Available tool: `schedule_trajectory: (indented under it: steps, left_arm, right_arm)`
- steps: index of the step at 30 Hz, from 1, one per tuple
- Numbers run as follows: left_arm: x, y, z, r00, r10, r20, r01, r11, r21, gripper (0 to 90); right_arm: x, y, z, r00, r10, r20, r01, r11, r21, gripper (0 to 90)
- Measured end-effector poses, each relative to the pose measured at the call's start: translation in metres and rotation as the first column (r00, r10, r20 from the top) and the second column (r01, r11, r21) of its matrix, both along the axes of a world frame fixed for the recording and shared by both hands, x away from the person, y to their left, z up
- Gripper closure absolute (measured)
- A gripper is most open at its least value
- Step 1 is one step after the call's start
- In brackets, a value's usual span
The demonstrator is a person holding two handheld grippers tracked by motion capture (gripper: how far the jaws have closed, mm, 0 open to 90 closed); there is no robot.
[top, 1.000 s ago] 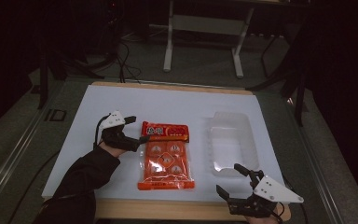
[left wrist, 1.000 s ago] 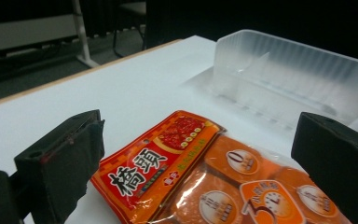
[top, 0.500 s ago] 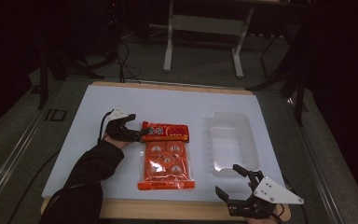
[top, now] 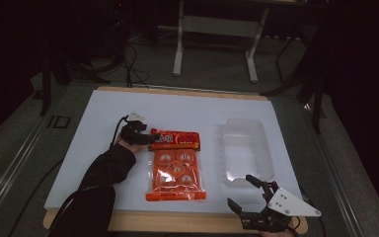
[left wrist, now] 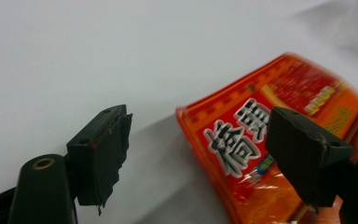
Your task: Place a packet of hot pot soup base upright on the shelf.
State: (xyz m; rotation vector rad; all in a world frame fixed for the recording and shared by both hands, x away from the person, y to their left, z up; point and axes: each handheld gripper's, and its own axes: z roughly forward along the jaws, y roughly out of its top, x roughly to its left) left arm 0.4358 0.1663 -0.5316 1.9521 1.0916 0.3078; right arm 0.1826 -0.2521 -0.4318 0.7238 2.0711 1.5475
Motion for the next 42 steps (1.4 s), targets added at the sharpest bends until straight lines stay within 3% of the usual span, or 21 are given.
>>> schedule_trajectory:
  steps: [4, 6, 10, 12, 15, 17, 18, 20, 21, 23, 25, 29, 33, 42]
  left_arm:
    - [0.003, -0.002, -0.005, 0.9996, -0.011, -0.028, 0.011, 0.9999, -0.011, 34.5]
    - [0.006, -0.002, -0.006, 0.9979, -0.026, -0.06, 0.023, 0.9986, -0.047, 40.0]
    - [0.007, -0.006, -0.007, 0.9962, -0.046, -0.074, 0.043, 0.9986, -0.03, 48.0]
    - [0.007, -0.009, -0.007, 0.9949, -0.056, -0.084, 0.055, 0.9982, -0.024, 58.0]
    - [0.006, -0.013, -0.007, 0.9941, -0.074, -0.08, 0.074, 0.9972, -0.007, 64.6]
    - [0.004, -0.017, -0.007, 0.9949, -0.077, -0.065, 0.079, 0.9966, 0.024, 66.1]
    - [0.001, -0.023, -0.007, 0.9972, -0.065, -0.036, 0.068, 0.9952, 0.071, 67.4]
    - [0.001, -0.023, -0.007, 0.9972, -0.065, -0.036, 0.068, 0.9952, 0.071, 68.5]
    - [-0.003, -0.03, -0.006, 0.9993, -0.036, -0.013, 0.037, 0.9926, 0.115, 68.5]
    - [-0.004, -0.034, -0.005, 0.9993, -0.034, -0.015, 0.036, 0.9896, 0.139, 87.9]
    - [-0.005, -0.038, -0.003, 0.9994, -0.033, -0.008, 0.034, 0.9845, 0.172, 89.4]
    - [-0.005, -0.041, 0.0, 0.9995, -0.029, -0.01, 0.031, 0.9804, 0.194, 90.0]
    - [-0.006, -0.038, 0.007, 0.9997, -0.024, -0.006, 0.024, 0.9864, 0.163, 90.0]
    - [-0.017, -0.035, 0.027, 0.9976, -0.039, 0.057, 0.031, 0.9905, 0.134, 90.0]
  right_arm:
    - [0.0, 0.0, 0.0, 1.0, 0.0, -0.004, 0.0, 1.0, 0.0, 13.9]
    - [0.0, 0.0, -0.001, 1.0, 0.002, -0.006, -0.002, 1.0, 0.002, 13.9]
    - [0.0, 0.001, -0.001, 1.0, 0.004, -0.005, -0.004, 1.0, -0.001, 13.9]
    - [0.0, 0.001, 0.0, 1.0, 0.005, -0.005, -0.005, 1.0, -0.003, 13.9]
    - [0.0, 0.001, 0.0, 1.0, 0.004, -0.007, -0.004, 1.0, -0.001, 14.0]
    - [0.0, 0.001, -0.001, 1.0, 0.003, -0.007, -0.003, 1.0, -0.001, 14.0]
    - [0.0, 0.001, -0.001, 1.0, 0.003, -0.006, -0.003, 1.0, -0.001, 14.0]
    - [0.0, 0.001, -0.001, 1.0, 0.004, -0.007, -0.004, 1.0, -0.002, 14.0]
    - [0.0, 0.001, -0.001, 1.0, 0.004, -0.007, -0.004, 1.0, -0.002, 14.0]
    - [0.0, 0.001, -0.001, 1.0, 0.003, -0.007, -0.003, 1.0, -0.007, 14.0]
    - [0.0, 0.002, -0.001, 1.0, 0.002, -0.007, -0.002, 1.0, -0.007, 14.0]
    - [0.0, 0.001, -0.001, 1.0, 0.001, -0.005, -0.001, 0.9999, -0.011, 14.0]
    - [0.0, 0.0, -0.001, 0.9999, -0.001, -0.01, 0.001, 1.0, -0.006, 14.0]
    - [0.0, -0.002, 0.0, 0.9997, -0.019, -0.013, 0.019, 0.9998, 0.004, 14.2]
